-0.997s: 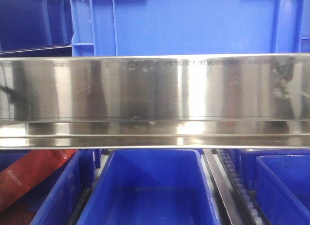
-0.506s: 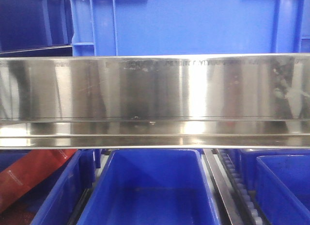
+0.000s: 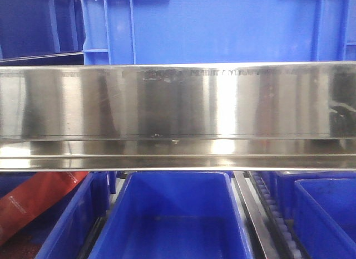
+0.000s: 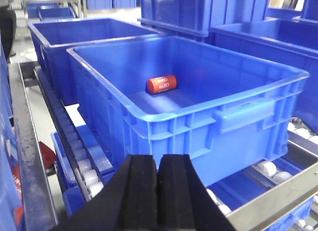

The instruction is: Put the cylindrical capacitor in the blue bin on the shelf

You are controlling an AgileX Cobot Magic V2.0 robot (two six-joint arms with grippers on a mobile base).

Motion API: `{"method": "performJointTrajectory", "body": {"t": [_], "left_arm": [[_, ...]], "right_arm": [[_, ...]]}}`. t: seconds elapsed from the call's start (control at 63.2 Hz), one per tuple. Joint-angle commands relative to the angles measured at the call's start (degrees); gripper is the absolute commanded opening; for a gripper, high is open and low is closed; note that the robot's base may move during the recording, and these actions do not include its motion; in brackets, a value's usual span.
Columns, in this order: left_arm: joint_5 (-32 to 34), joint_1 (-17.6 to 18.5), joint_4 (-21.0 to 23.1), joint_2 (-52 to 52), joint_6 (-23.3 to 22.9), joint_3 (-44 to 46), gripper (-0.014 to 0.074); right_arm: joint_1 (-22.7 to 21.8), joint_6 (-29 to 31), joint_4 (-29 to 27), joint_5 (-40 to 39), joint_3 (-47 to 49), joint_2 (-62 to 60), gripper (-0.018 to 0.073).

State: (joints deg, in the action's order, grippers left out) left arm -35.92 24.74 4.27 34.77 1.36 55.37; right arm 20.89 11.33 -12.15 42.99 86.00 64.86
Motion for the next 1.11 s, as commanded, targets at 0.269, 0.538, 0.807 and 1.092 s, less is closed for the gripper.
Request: {"method": "performJointTrajectory", "body": {"t": [0.269, 0.538, 0.807, 1.092], "left_arm": [[0.3, -0.04, 0.13, -0.94, -0.52, -0.22, -0.0111], [0.3, -0.04, 0.13, -0.94, -0.52, -0.22, -0.0111], [0.3, -0.04, 0.13, -0.94, -0.52, -0.22, -0.0111], [0.3, -0.04, 0.19, -0.94, -0.52, -0.22, -0.0111]], "right_arm": [[1.04, 0.79, -0.01, 6.28, 14.14, 24.62, -0.0154], [1.04, 0.79, -0.01, 7.29, 14.37, 31.56, -0.013], [1.04, 0.79, -0.1, 8.54, 14.55, 31.96, 0.0512], [1.04, 0.79, -0.1, 9.0, 14.55, 28.52, 0.0449]]}}
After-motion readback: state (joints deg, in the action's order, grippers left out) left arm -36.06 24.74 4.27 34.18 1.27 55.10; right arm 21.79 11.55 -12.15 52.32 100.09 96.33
